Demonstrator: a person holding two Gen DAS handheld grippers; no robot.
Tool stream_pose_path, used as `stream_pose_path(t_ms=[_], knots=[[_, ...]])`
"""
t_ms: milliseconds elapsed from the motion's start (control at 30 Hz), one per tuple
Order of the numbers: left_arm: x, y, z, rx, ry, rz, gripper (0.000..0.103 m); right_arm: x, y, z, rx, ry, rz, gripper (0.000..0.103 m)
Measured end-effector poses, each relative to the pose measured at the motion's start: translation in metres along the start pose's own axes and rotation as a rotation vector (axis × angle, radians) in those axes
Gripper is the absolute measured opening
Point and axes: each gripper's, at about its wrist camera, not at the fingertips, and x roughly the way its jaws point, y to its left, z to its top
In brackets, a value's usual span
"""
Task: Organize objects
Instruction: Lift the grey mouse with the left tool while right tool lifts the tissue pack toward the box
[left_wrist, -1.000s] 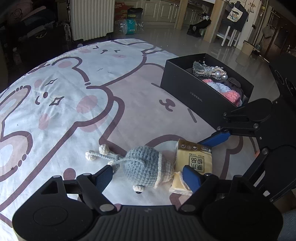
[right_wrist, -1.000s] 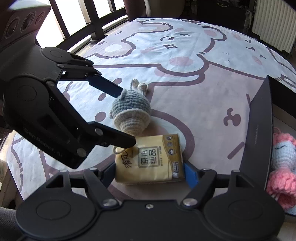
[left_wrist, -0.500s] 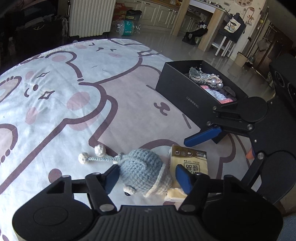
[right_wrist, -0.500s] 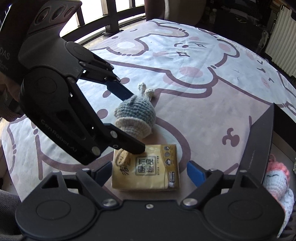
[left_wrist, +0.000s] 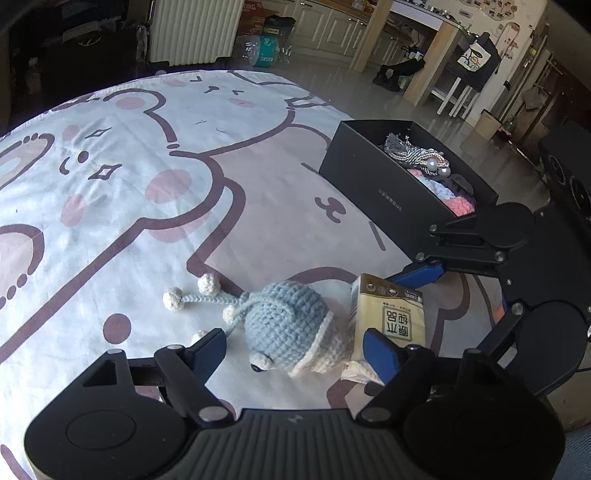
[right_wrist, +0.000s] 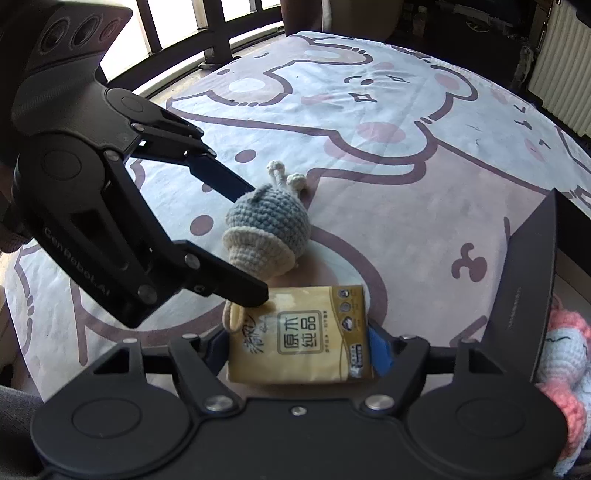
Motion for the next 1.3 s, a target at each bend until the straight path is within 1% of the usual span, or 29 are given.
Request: stream_pose_path(t_ms=[67,133,200,233,333,400,600,733,867,967,1100,1300], knots=[[0.003,0.003,0.001,-0.047,0.010,0.010,0.063,-0.003,0.001,-0.003,-0.004,0.007,-0.009,0.074],[0.003,0.004,0.001,-0.066,0.003,0.016,0.062,-0.005,0.002,-0.008,-0.003,0.013,-0.002,0.074],[0.003,0.006,0.001,-0.091,-0.001,0.003,0.057,-0.006,0.002,-0.012,0.006,0.019,0.008,0.074],[0.003,0.006,0.001,-0.096,-0.001,0.000,0.056,-0.006,0.003,-0.013,0.006,0.021,0.010,0.074],[0.001,0.003,0.001,-0.092,-0.005,0.012,0.055,-0.009,0.003,-0.015,0.009,0.016,0.008,0.074],[-0.002,0.001,0.004,-0.092,-0.025,0.035,0.055,-0.012,0.001,-0.013,0.019,0.003,0.007,0.074],[-0.025,-0.002,0.021,-0.117,-0.132,0.076,0.055,-0.032,-0.008,-0.002,0.044,-0.072,-0.026,0.074],[-0.041,-0.008,0.035,-0.126,-0.203,0.073,0.055,-0.054,-0.016,0.007,0.061,-0.144,-0.052,0.074],[-0.054,-0.017,0.047,-0.124,-0.254,0.058,0.055,-0.073,-0.027,0.016,0.083,-0.205,-0.090,0.074],[-0.057,-0.023,0.057,-0.136,-0.261,0.053,0.055,-0.085,-0.036,0.020,0.104,-0.236,-0.125,0.074],[-0.057,-0.033,0.068,-0.149,-0.260,0.054,0.055,-0.094,-0.050,0.021,0.152,-0.255,-0.177,0.074],[-0.061,-0.046,0.079,-0.157,-0.268,0.071,0.055,-0.109,-0.070,0.015,0.234,-0.280,-0.221,0.074]])
